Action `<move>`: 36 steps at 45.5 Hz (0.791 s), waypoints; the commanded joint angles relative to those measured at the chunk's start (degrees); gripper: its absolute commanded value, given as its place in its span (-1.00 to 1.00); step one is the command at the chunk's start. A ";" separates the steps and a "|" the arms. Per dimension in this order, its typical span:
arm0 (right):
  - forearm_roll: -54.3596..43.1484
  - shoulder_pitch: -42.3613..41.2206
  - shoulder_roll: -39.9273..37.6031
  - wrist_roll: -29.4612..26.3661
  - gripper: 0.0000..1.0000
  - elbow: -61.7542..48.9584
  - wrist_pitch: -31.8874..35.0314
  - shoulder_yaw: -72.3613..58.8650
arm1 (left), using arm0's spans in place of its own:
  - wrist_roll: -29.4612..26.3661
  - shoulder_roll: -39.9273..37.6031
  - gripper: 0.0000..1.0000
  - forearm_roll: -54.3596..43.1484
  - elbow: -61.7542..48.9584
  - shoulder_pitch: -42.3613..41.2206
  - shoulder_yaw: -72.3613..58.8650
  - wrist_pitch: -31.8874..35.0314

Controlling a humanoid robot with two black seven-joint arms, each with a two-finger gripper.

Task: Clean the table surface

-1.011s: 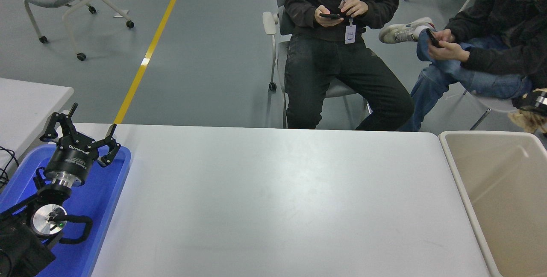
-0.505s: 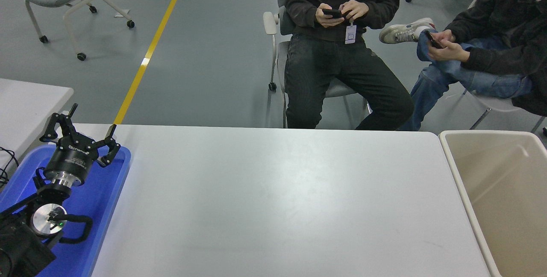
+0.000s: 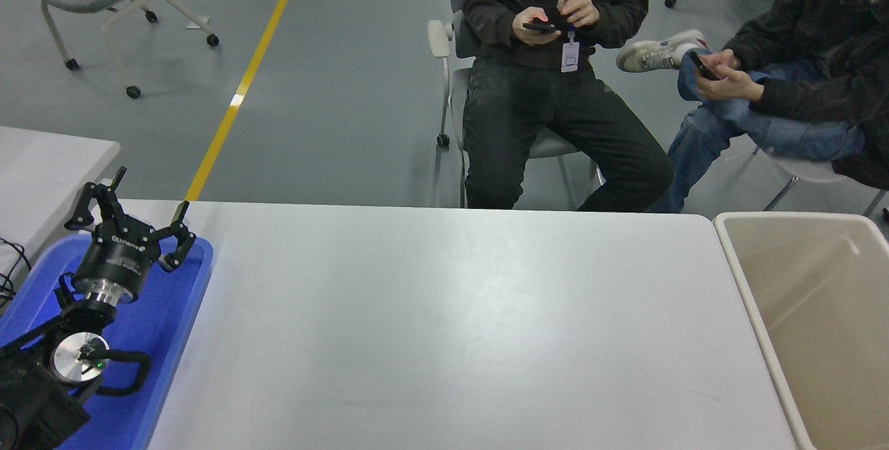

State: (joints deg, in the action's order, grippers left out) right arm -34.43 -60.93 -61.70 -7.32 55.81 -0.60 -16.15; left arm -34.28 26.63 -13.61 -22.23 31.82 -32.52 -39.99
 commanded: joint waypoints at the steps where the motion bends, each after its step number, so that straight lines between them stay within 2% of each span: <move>1: 1.91 9.68 9.04 0.20 -1.00 -13.52 0.42 7.18 | 0.00 0.00 1.00 -0.01 -0.01 0.00 0.00 0.00; 11: 2.44 11.79 14.67 2.93 -1.00 -22.31 3.93 8.76 | 0.00 0.00 1.00 -0.01 -0.01 0.00 0.00 0.00; 23: 3.49 15.84 28.11 4.60 -1.00 -43.67 7.89 8.94 | 0.00 0.00 1.00 -0.01 -0.01 0.00 0.00 0.00; 36: 3.58 17.95 34.18 4.24 -1.00 -50.79 7.72 8.94 | 0.00 0.00 1.00 -0.01 -0.01 0.00 0.00 0.00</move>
State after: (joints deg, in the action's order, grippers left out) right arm -31.06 -45.07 -33.41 -3.20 12.94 6.58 -7.44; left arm -34.28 26.63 -13.62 -22.24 31.82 -32.52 -39.99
